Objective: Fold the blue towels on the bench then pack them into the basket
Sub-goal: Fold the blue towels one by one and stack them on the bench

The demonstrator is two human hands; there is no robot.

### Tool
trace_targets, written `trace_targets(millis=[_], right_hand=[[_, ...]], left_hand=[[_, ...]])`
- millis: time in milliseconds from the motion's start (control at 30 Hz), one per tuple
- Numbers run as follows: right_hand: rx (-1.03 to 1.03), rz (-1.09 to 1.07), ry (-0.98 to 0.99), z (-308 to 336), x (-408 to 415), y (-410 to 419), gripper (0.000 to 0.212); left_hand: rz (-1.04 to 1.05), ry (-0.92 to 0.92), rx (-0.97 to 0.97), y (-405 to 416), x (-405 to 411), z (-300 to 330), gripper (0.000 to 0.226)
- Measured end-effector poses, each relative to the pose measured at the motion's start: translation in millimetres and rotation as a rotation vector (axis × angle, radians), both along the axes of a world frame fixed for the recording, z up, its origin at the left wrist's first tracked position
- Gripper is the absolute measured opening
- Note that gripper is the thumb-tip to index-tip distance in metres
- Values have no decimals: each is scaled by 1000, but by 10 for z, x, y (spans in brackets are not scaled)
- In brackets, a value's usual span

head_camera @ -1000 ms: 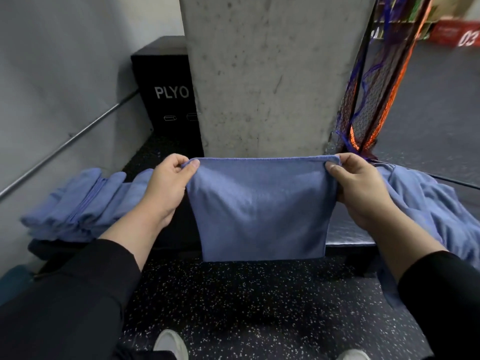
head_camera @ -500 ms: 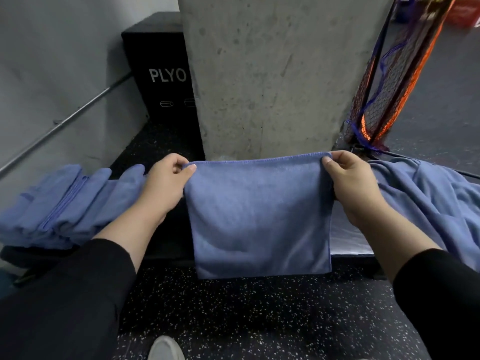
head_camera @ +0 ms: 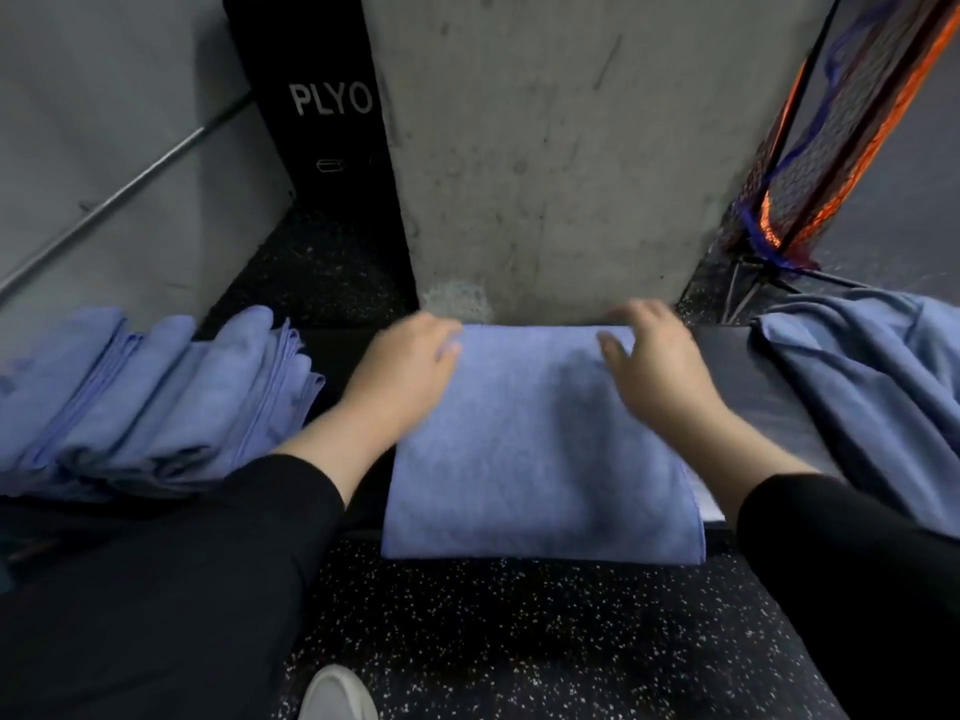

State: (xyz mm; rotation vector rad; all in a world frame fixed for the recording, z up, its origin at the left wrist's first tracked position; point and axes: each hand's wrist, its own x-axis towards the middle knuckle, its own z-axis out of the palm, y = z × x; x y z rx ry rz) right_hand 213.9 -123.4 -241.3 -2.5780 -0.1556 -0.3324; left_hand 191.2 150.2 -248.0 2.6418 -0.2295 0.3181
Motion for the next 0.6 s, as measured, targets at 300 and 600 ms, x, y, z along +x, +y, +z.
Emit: trace_targets(millis=[300,600], right_hand=[[-386,124,342,-479,-527,234,65],[-437,167,333,-549,-390,135,78]], left_hand=[[-212,368,415,-131,-282,-379,59],[-163,377,391,-145,-76,-422,58]])
